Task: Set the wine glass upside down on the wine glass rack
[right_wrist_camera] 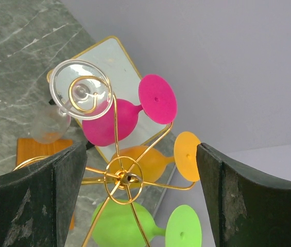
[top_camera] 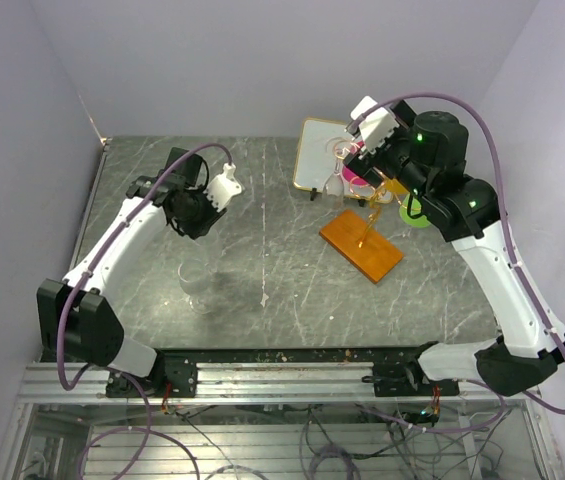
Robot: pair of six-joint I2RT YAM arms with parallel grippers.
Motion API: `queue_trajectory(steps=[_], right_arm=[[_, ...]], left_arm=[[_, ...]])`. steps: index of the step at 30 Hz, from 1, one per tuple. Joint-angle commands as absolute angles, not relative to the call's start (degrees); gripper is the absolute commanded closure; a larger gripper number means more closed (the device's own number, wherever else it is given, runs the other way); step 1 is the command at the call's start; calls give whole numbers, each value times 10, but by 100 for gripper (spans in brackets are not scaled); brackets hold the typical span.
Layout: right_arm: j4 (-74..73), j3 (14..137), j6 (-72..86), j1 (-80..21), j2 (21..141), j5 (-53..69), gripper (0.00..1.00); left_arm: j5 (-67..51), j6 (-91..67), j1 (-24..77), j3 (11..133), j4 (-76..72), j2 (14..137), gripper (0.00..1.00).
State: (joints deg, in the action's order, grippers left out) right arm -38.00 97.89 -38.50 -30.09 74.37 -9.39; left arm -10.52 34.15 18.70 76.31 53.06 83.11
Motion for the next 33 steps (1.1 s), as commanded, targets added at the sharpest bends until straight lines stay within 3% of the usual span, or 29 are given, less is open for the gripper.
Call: queue_trajectory(steps=[1,12,26,33], right_arm=[[-377,966,-394,-297,731,-95,13],[-375,958,-398,-297,734,-98,14],[-374,962,-383,-261,748,-46,14],[-375,1000,-272,-196,772,190,15]], left_arm=[[-88,334,198,765,534,838,69],[-86,346,203,797,536,826,93],[-73,388,203,894,576,794,93],[-161,389,204,951,548,739,93]])
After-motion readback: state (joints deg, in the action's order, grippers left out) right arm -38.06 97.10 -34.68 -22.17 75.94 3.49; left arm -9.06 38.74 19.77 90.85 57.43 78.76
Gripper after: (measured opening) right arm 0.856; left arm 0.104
